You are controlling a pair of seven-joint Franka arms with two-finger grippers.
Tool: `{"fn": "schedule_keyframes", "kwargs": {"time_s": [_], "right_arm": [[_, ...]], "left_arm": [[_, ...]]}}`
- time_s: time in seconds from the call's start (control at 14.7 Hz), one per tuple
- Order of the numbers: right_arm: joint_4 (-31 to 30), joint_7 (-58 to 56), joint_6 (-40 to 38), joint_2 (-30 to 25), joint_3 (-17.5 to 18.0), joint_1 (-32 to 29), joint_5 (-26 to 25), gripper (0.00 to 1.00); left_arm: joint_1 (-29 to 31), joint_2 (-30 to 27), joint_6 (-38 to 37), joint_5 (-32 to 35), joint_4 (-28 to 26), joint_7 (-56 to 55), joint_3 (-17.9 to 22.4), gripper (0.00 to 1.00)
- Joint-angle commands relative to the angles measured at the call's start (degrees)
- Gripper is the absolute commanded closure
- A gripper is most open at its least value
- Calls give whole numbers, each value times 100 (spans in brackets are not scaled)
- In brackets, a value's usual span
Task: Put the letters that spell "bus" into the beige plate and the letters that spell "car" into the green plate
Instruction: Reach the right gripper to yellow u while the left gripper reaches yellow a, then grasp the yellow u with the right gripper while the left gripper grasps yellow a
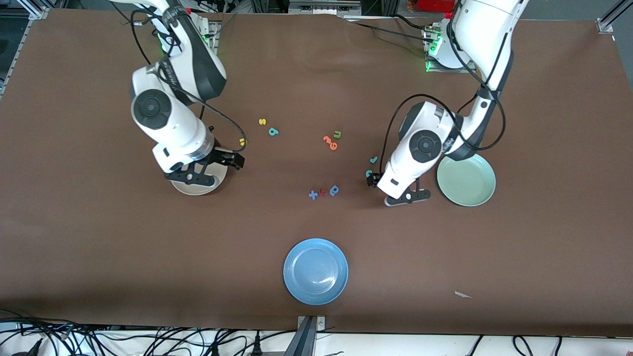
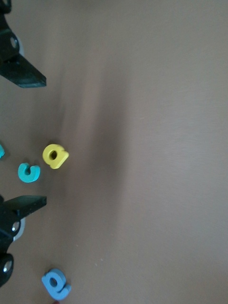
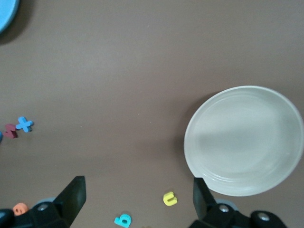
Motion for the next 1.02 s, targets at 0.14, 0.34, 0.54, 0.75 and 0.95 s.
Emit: {"fn": "schedule_keyframes", "kwargs": {"time_s": [0.14,0.34,0.54,0.75,0.95], "right_arm": [[-1534,224,1279,-470,351,-12,76,0],[-2430,172,1858,-830,474,-39,50,0],[-2809,154,2245,-822,483,-47,-126,0],[-3477,145,3202,-735,597,-47,-161,0],[-3523,145,3616,-314,615,-39,-161,0]], "left_arm": [[-106,93,401,-89,-296,-963,7,0],[-123,287,673,-89,-226,-1744,7,0],[-194,357,831,-80,-208,-2237,7,0],[-202,366,849,-80,-208,-2423,7,0],[-220,436,990,-62,-208,-2730,7,0]]}}
